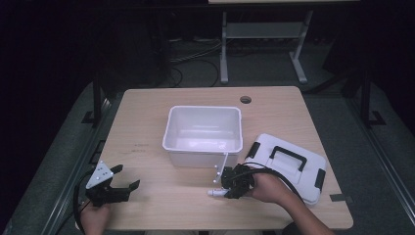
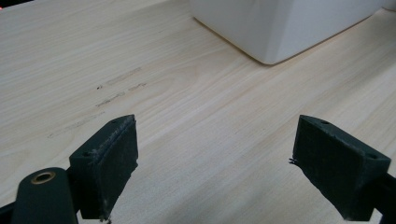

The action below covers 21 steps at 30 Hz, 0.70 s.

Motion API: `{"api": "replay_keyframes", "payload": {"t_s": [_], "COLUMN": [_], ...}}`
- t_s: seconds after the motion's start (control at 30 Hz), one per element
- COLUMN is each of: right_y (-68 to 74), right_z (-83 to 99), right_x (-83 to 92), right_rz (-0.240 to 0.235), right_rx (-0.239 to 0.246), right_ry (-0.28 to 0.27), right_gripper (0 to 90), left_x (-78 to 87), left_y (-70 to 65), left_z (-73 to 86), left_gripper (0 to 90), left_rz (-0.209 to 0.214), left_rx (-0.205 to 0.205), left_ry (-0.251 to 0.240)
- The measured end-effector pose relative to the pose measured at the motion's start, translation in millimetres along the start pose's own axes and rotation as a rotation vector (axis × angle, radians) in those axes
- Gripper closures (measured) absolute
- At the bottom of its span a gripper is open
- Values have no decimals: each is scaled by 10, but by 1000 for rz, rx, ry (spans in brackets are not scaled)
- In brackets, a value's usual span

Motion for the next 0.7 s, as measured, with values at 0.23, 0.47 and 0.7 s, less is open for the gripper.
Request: {"api": "replay_keyframes", "payload": {"t_s": [0.23, 0.47, 0.7], "right_y": [-5, 16, 31], "right_z": [7, -1, -8], "right_x": [-76, -100, -100], "right_rz": [14, 28, 38], "right_rx": [11, 19, 22], "right_ry": [36, 48, 57], "right_gripper": [702, 691, 705], "left_x": [-4, -3, -6], "left_y": [-6, -7, -11], "left_z": [-3, -3, -4], "left_gripper": [134, 134, 134], "left_rz": [0, 0, 2], "left_rx": [-3, -4, -5], "left_ry": [2, 2, 2]}}
Point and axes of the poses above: each handheld gripper's, and its own axes: x roughly backward along the jaws, z roughly out of its underside, y roughly to its left, the point moved 1 cm from there along -x, roughly forward along the jaws, and after that the axes turned 9 degrees about -z, right-handed, at the moved point
